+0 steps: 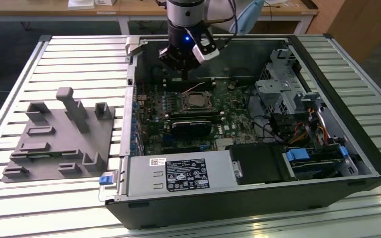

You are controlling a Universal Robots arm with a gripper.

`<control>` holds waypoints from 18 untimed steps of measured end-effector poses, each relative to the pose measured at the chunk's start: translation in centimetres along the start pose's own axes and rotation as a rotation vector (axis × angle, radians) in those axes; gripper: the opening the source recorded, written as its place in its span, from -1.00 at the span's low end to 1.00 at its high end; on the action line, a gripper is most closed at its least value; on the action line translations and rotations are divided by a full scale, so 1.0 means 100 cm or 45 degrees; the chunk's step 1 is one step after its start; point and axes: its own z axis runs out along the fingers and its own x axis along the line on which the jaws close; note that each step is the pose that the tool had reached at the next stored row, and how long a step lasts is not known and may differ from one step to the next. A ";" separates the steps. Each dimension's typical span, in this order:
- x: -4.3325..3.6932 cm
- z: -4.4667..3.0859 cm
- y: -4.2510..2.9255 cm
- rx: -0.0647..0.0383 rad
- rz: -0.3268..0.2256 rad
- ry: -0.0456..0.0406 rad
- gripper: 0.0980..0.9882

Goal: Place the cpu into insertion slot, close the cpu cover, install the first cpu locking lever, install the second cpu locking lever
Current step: 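Install the first cpu locking lever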

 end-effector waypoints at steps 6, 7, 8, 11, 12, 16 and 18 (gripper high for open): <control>-0.0031 0.0062 -0.0015 -0.012 0.014 -0.001 -0.98; -0.0035 0.0070 -0.0016 -0.013 0.014 -0.001 -0.98; -0.0038 0.0077 -0.0017 -0.012 0.014 -0.001 -0.98; -0.0060 0.0093 -0.0018 -0.012 0.013 -0.001 -0.98; -0.0067 0.0099 -0.0019 -0.012 0.013 -0.001 -0.98; -0.0080 0.0137 -0.0023 -0.012 0.011 -0.001 -0.98; -0.0093 0.0160 -0.0025 -0.012 0.006 0.000 -0.98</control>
